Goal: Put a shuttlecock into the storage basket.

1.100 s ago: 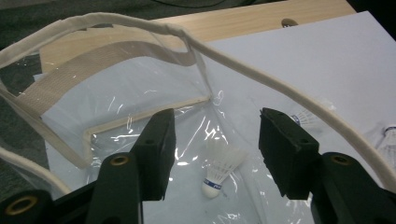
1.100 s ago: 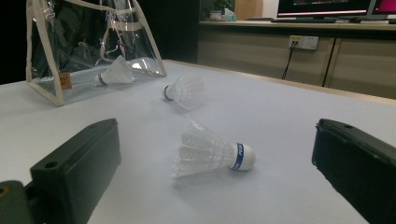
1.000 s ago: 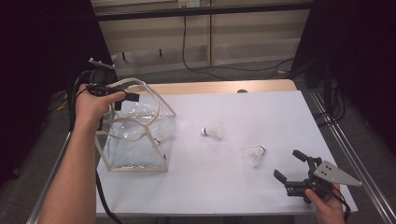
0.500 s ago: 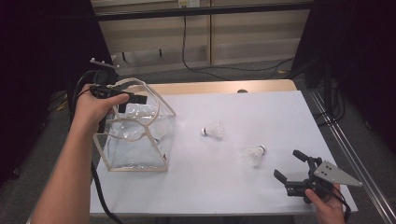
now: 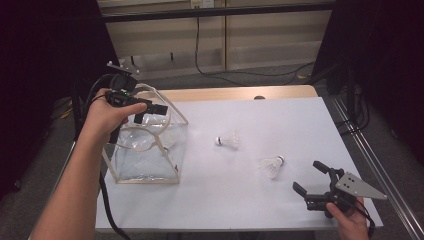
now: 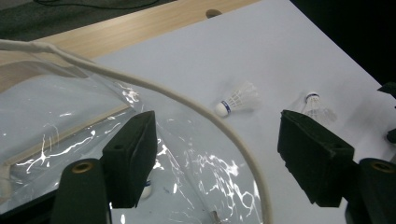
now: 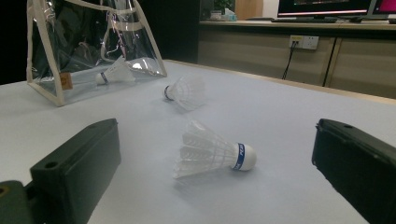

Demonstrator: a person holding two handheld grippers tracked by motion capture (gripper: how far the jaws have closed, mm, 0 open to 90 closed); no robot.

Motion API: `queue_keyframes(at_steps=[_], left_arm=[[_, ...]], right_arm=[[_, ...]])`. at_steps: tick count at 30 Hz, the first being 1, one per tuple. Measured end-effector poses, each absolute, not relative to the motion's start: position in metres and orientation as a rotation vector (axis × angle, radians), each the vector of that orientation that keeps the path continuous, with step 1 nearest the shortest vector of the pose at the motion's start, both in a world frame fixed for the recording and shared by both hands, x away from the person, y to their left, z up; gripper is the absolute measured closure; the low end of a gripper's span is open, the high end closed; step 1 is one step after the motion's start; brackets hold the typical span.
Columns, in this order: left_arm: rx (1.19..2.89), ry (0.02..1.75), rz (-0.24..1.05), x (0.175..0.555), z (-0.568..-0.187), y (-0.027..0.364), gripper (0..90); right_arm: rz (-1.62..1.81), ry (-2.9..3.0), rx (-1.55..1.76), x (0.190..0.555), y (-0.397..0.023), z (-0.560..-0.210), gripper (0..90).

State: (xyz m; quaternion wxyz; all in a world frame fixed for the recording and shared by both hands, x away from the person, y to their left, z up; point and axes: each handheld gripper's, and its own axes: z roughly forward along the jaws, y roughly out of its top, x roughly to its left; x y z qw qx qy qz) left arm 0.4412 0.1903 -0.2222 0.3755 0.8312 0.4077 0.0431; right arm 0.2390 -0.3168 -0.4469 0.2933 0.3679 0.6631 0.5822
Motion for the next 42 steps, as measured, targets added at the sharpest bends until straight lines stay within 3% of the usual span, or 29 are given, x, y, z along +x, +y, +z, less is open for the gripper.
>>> queue_keyframes(at_steps=[42], left_arm=[[2.202,0.855,0.016,0.419,-0.225,0.138,17.3]], right_arm=[[1.551,1.770,0.976,0.239,-0.317,-0.447,1.1]])
